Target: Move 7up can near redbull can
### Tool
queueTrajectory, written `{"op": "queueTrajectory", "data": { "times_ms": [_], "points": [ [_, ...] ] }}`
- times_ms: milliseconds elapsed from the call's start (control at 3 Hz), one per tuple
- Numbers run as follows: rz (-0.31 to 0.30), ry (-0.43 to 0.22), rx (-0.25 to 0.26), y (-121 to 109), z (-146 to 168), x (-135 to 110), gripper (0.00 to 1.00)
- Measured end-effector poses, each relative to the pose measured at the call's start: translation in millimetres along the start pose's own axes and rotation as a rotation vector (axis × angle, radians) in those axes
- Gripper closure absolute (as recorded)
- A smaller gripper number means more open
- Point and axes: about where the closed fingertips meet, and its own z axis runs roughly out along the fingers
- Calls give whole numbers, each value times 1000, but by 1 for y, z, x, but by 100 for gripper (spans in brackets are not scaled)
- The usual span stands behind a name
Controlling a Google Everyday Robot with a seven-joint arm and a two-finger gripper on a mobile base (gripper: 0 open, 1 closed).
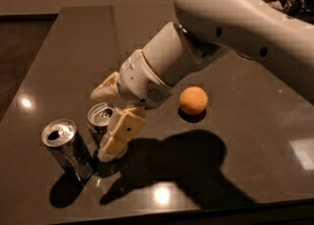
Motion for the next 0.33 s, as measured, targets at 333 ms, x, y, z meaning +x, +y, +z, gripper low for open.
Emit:
{"op": "queueTrajectory", "data": {
  "times_ms": [333],
  "points": [
    [0, 0, 0, 0, 0, 0, 0]
  ]
}}
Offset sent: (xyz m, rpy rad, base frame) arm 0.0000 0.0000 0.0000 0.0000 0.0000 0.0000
